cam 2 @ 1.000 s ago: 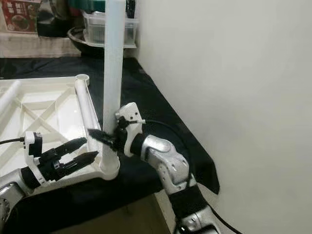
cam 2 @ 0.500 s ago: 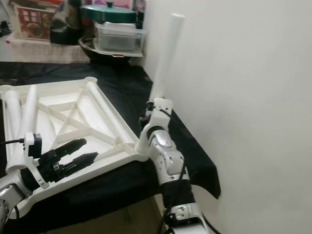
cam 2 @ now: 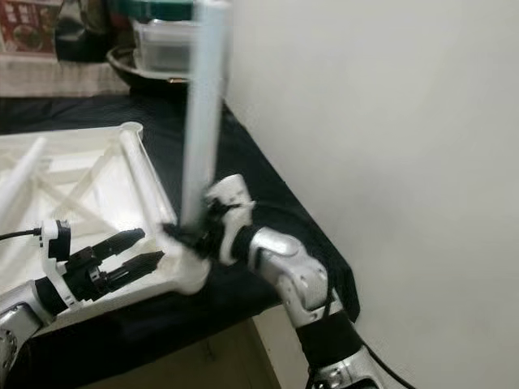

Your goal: Building children table

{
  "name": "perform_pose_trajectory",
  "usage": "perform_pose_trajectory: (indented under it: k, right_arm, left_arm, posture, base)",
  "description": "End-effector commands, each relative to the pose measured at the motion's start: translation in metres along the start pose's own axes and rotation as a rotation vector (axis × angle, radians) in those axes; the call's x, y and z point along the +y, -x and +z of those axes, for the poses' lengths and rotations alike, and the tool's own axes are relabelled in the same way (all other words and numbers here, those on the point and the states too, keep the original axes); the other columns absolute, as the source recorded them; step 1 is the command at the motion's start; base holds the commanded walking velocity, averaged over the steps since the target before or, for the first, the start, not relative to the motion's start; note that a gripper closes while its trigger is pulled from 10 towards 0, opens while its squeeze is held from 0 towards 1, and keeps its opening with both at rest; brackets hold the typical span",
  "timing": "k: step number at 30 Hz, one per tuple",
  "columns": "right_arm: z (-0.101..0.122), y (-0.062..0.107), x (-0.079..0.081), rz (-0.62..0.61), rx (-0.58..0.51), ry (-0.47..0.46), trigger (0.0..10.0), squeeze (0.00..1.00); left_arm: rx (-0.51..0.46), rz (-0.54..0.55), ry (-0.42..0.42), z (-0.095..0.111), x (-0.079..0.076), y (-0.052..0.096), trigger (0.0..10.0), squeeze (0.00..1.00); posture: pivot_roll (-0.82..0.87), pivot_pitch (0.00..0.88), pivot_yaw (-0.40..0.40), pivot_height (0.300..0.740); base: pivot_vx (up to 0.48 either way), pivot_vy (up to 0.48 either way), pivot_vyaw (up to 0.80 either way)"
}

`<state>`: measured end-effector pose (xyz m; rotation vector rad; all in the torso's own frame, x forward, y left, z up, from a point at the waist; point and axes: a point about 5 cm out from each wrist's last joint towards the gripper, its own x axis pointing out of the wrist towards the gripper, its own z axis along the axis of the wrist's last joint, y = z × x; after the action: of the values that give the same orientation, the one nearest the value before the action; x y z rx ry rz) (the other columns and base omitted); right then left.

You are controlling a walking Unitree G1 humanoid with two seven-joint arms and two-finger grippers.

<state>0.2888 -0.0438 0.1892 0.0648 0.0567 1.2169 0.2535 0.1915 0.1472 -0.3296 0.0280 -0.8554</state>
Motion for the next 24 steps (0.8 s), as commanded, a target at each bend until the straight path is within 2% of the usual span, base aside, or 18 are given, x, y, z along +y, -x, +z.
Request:
perform_pose_trajectory:
  k: [1, 2, 3, 5, 6, 7, 9, 10, 11, 12, 13, 18, 19, 20, 24]
  right_arm:
    - [-0.009, -0.003, 0.003, 0.033, 0.038, -0.012, 4.5, 0.0]
    - [-0.01, -0.006, -0.004, -0.025, 0.029, -0.025, 0.0, 0.0]
    - [-0.01, -0.006, -0.004, -0.025, 0.029, -0.025, 0.0, 0.0]
    - [-0.012, -0.01, -0.021, -0.161, 0.034, -0.057, 0.0, 0.0]
    - [-0.012, -0.01, -0.021, -0.161, 0.034, -0.057, 0.0, 0.0]
    - [-0.015, -0.009, -0.035, -0.298, 0.05, -0.075, 0.0, 0.0]
    - [-0.015, -0.009, -0.035, -0.298, 0.05, -0.075, 0.0, 0.0]
    - [-0.02, -0.002, -0.056, -0.532, 0.068, -0.112, 0.0, 0.0]
    - [-0.041, 0.025, -0.083, -0.975, 0.138, -0.205, 0.0, 0.0]
    - [-0.041, 0.025, -0.083, -0.975, 0.138, -0.205, 0.0, 0.0]
    - [-0.047, 0.033, -0.087, -1.08, 0.166, -0.221, 0.0, 0.0]
    - [-0.052, 0.031, -0.081, -1.109, 0.194, -0.227, 0.0, 0.0]
    - [-0.052, 0.026, -0.075, -1.098, 0.197, -0.24, 4.1, 0.0]
    - [-0.052, 0.017, -0.069, -1.048, 0.197, -0.237, 10.0, 0.0]
    - [-0.051, 0.012, -0.065, -1.012, 0.196, -0.234, 10.0, 0.0]
  left_arm:
    - [-0.008, -0.006, 0.003, 0.0, -0.001, -0.002, 10.0, 0.0]
    - [-0.007, -0.005, 0.003, 0.0, -0.001, -0.002, 10.0, 0.0]
    - [-0.007, -0.005, 0.003, 0.0, -0.001, -0.002, 10.0, 0.0]
    - [-0.006, -0.005, 0.003, 0.0, -0.002, -0.002, 10.0, 0.0]
    - [-0.006, -0.005, 0.003, 0.0, -0.002, -0.002, 10.0, 0.0]
    - [-0.006, -0.005, 0.003, 0.0, -0.002, -0.002, 10.0, 0.0]
    - [-0.006, -0.005, 0.003, 0.0, -0.002, -0.002, 10.0, 0.0]
    - [-0.006, -0.005, 0.003, 0.0, -0.002, -0.001, 10.0, 0.0]
    - [-0.007, -0.009, 0.004, 0.0, -0.002, -0.001, 10.0, 0.0]
    - [-0.007, -0.009, 0.004, 0.0, -0.002, -0.001, 10.0, 0.0]
    - [-0.008, -0.01, 0.005, 0.0, -0.003, -0.002, 10.0, 0.0]
    - [-0.01, -0.01, 0.006, 0.0, -0.003, -0.002, 10.0, 0.0]
    - [-0.011, -0.01, 0.006, 0.0, -0.003, -0.003, 10.0, 0.0]
    - [-0.011, -0.011, 0.007, 0.0, -0.003, -0.003, 10.0, 0.0]
    - [-0.011, -0.011, 0.007, 0.0, -0.004, -0.003, 10.0, 0.0]
  posture:
    - [0.14, 0.0, -0.181, 0.74]
    - [0.15, 0.0, -0.183, 0.74]
    - [0.15, 0.0, -0.183, 0.74]
    - [0.15, 0.0, -0.183, 0.74]
    - [0.15, 0.0, -0.183, 0.74]
    - [0.15, 0.0, -0.183, 0.74]
    - [0.15, 0.0, -0.183, 0.74]
    - [0.15, 0.0, -0.181, 0.74]
    - [0.15, 0.0, -0.181, 0.74]
    - [0.15, 0.0, -0.181, 0.74]
    - [0.15, 0.0, -0.181, 0.74]
    - [0.15, 0.0, -0.179, 0.74]
    - [0.15, 0.0, -0.178, 0.74]
    - [0.15, 0.0, -0.178, 0.74]
    - [0.15, 0.0, -0.178, 0.74]
  base:
    - [0.0, 0.0, 0.0]
    - [0.0, 0.0, 0.0]
    - [0.0, 0.0, 0.0]
    - [0.0, 0.0, 0.0]
    - [0.0, 0.0, 0.0]
    - [0.0, 0.0, 0.0]
    - [0.0, 0.0, 0.0]
    - [0.0, 0.0, 0.0]
    - [0.0, 0.0, 0.0]
    - [0.0, 0.0, 0.0]
    - [0.0, 0.0, 0.0]
    - [0.0, 0.0, 0.0]
    - [0.0, 0.0, 0.0]
    - [0.0, 0.0, 0.0]
    - [0.0, 0.0, 0.0]
